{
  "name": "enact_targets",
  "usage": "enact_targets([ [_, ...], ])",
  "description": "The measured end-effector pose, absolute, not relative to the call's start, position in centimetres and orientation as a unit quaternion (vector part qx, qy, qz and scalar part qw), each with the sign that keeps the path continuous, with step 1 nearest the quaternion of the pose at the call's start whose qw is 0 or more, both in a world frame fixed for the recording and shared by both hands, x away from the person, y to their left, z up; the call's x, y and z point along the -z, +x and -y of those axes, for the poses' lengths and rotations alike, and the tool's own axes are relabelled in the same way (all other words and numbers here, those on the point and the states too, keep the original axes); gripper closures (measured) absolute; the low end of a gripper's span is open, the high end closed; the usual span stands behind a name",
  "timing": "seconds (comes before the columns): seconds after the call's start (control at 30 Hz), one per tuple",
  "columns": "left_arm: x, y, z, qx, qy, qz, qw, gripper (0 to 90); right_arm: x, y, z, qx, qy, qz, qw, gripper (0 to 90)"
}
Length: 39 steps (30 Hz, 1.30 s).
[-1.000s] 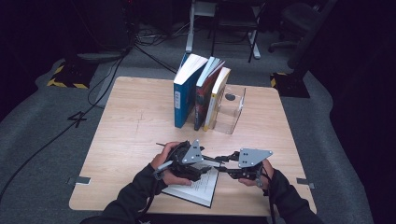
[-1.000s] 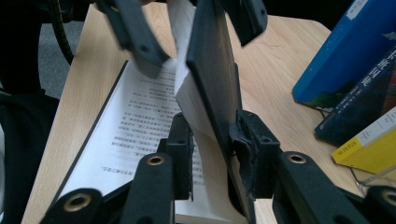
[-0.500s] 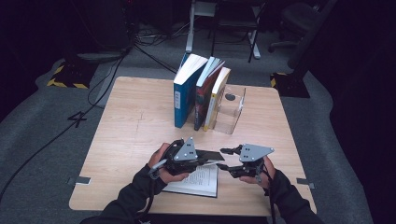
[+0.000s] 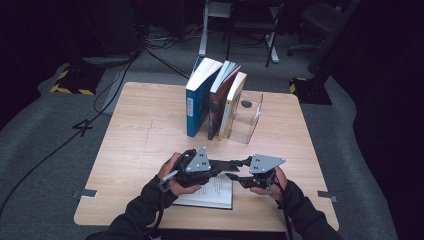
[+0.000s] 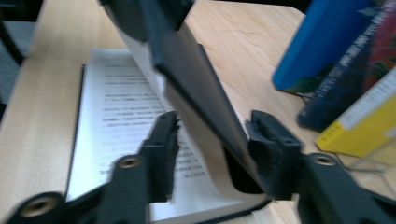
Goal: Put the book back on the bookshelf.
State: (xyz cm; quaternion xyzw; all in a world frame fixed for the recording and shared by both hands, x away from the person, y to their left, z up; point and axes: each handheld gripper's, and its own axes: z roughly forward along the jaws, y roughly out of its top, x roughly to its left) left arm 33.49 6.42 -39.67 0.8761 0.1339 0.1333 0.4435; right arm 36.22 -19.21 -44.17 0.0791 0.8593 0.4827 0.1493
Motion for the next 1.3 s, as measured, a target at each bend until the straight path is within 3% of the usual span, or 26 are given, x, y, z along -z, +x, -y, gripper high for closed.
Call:
enact_targets([
  [0.1,39.6,33.7,-6.6,-0.109,0.878,-0.134,0.447,70.5,44.2,36.2,19.1,-0.485,0.073,-0.859,0.151,60.9],
  [0.17,39.4,33.7,-6.8,-0.088,0.877,-0.132,0.454,56.3,44.1,36.0,19.0,-0.482,0.064,-0.859,0.16,63.4],
  [0.27,39.3,33.3,-6.4,-0.109,0.889,-0.129,0.426,35.7,43.9,36.1,19.2,-0.489,0.067,-0.855,0.162,66.6],
  [0.4,39.7,33.3,-6.0,-0.125,0.898,-0.135,0.4,31.7,43.8,36.1,19.2,-0.489,0.068,-0.854,0.164,67.5],
  [0.53,39.8,33.2,-5.5,-0.169,0.896,-0.152,0.38,32.7,43.5,36.1,19.2,-0.493,0.067,-0.853,0.159,69.6],
  [0.63,39.8,33.0,-5.3,-0.213,0.898,-0.159,0.351,43.7,43.4,35.9,19.0,-0.49,0.061,-0.855,0.16,70.2],
  [0.77,39.7,33.1,-5.5,-0.202,0.9,-0.159,0.353,54.6,43.3,35.9,18.9,-0.489,0.063,-0.855,0.161,70.2],
  [0.97,39.9,33.0,-5.7,-0.213,0.901,-0.14,0.351,61.1,43.3,35.9,18.9,-0.493,0.07,-0.852,0.158,68.8],
  [1.0,39.9,33.0,-5.8,-0.214,0.901,-0.137,0.352,61.9,43.3,36.0,19.0,-0.499,0.072,-0.85,0.153,66.6],
  [1.07,40.0,32.9,-6.0,-0.214,0.899,-0.135,0.358,62.9,43.2,36.1,19.3,-0.499,0.08,-0.85,0.146,47.4],
  [1.3,40.0,33.0,-7.5,-0.206,0.881,-0.155,0.396,63.4,43.1,37.5,22.6,-0.498,0.14,-0.844,0.144,40.5],
])
